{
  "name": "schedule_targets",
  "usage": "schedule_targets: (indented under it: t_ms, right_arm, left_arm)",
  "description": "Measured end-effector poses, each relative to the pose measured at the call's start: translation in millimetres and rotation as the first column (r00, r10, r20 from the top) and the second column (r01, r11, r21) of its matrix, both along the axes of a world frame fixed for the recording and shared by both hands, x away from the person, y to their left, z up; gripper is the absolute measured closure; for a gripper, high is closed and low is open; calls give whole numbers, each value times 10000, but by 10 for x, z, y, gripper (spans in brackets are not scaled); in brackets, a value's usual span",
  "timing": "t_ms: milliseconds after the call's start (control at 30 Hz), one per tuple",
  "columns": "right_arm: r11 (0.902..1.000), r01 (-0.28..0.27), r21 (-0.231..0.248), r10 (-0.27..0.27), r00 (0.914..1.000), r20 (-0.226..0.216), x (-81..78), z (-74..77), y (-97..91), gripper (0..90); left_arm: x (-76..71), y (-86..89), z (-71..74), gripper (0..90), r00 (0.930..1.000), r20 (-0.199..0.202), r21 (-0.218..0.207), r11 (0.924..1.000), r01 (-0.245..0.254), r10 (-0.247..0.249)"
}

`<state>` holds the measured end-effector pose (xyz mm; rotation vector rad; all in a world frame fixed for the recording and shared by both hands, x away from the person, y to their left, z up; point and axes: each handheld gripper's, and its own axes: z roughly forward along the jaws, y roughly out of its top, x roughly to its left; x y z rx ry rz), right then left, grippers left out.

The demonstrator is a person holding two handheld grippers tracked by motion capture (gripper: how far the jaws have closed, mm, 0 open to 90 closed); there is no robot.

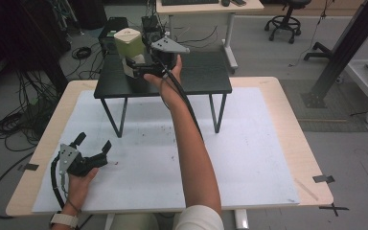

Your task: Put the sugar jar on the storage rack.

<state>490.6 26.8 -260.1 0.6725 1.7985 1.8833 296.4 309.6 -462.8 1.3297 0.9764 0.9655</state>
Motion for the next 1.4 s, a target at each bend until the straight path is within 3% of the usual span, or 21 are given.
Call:
schedule_targets:
  t_ms: [267,533,933,1400]
  right_arm:
    - [9986,-299,-437,306,9994,153,-227,43,-161,5]
    - [9980,-437,-459,452,9984,325,-448,47,-340,1]
    - [9993,-68,-375,94,9974,718,-876,28,-811,2]
    - [9972,716,-236,-695,9944,802,-1362,-159,-1457,6]
  left_arm:
    - [0,-3,0,3,10000,-4,-12,10000,-40,40]
    - [1,-4,0,3,10000,-8,-4,10000,-60,60]
    - [1,-4,0,2,10000,20,-17,10000,-52,52]
    - [0,-3,-1,2,10000,7,-6,10000,-48,48]
